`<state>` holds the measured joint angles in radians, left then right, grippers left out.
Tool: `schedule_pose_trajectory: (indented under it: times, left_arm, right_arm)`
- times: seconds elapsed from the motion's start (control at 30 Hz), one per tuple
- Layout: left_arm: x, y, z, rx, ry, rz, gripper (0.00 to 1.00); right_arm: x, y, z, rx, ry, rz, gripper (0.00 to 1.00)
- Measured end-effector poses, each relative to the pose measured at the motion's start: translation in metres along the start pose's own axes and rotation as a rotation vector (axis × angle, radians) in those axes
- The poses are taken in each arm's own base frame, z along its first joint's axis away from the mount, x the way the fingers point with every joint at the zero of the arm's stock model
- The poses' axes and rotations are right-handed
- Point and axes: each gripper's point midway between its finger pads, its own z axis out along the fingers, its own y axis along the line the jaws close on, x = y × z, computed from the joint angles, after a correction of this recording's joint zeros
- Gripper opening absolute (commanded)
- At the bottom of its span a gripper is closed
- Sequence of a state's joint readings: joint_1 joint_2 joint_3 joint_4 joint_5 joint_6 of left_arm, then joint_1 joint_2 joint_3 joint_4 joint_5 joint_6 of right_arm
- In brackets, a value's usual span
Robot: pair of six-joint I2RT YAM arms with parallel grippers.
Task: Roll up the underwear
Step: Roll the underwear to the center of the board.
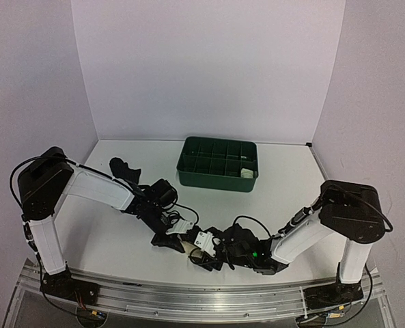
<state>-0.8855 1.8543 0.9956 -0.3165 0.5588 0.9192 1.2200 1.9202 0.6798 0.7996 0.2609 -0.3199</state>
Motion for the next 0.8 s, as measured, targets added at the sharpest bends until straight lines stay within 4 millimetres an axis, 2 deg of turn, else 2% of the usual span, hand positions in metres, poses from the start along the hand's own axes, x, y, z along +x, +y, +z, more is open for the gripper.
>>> schedule_pose_trajectory:
  times: [0.2, 0.4, 0.5, 0.63, 0.8]
  left_arm:
    - [0.001, 0.001, -0.001, 0.015, 0.001, -0.018, 0.0]
    - [0.001, 0.001, -0.001, 0.027, 0.007, -0.029, 0.0]
    - [0.002, 0.001, -0.002, 0.03, 0.011, -0.037, 0.0]
    - [0.003, 0.001, -0.002, 0.035, 0.016, -0.046, 0.01]
    - [0.005, 0.002, -0.003, 0.039, 0.018, -0.055, 0.01]
  right_arm:
    - [-0.008, 0.012, 0.008, -0.067, -0.05, 0.067, 0.67]
    - [-0.008, 0.016, 0.009, -0.088, -0.049, 0.117, 0.39]
    - [-0.006, 0.016, 0.009, -0.085, -0.04, 0.126, 0.34]
    - [-0.005, 0.013, 0.01, -0.073, -0.015, 0.125, 0.3]
    - [-0.006, 0.009, 0.012, -0.052, 0.035, 0.134, 0.35]
